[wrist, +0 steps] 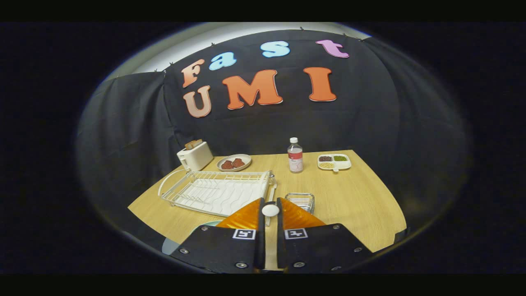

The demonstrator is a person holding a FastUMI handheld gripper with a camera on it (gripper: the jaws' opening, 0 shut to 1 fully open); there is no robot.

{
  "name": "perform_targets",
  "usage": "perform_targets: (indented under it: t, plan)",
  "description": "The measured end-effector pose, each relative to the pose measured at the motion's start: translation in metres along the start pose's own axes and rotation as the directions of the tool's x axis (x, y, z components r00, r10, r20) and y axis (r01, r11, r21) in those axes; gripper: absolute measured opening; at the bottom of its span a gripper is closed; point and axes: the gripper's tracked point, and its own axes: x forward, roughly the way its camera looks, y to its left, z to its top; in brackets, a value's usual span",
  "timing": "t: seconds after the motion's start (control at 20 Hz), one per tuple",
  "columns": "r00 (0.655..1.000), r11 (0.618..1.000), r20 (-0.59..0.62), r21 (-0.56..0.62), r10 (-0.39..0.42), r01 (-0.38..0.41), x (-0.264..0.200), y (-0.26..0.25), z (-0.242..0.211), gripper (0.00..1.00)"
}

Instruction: Take the plate from the dish rack, then take the spoon from the basket and place it into the plate.

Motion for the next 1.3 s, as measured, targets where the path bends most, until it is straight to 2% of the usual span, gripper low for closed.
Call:
perform_targets:
  t: [0.4, 0.75, 1.0, 1.3]
  plan:
    - [0.982, 0.984, -0.073, 0.035, 0.175, -0.173, -0.002, 0.062, -0.037, 0.11]
    - [0.933, 0.948, -0.177, -0.002, 0.313, -0.319, 0.025, 0.106, -0.082, 0.11]
    - [0.906, 0.927, -0.226, -0.025, 0.358, -0.373, 0.034, 0.119, -0.107, 0.11]
    - [0.890, 0.918, -0.231, 0.045, 0.394, -0.395, 0.044, 0.123, -0.121, 0.11]
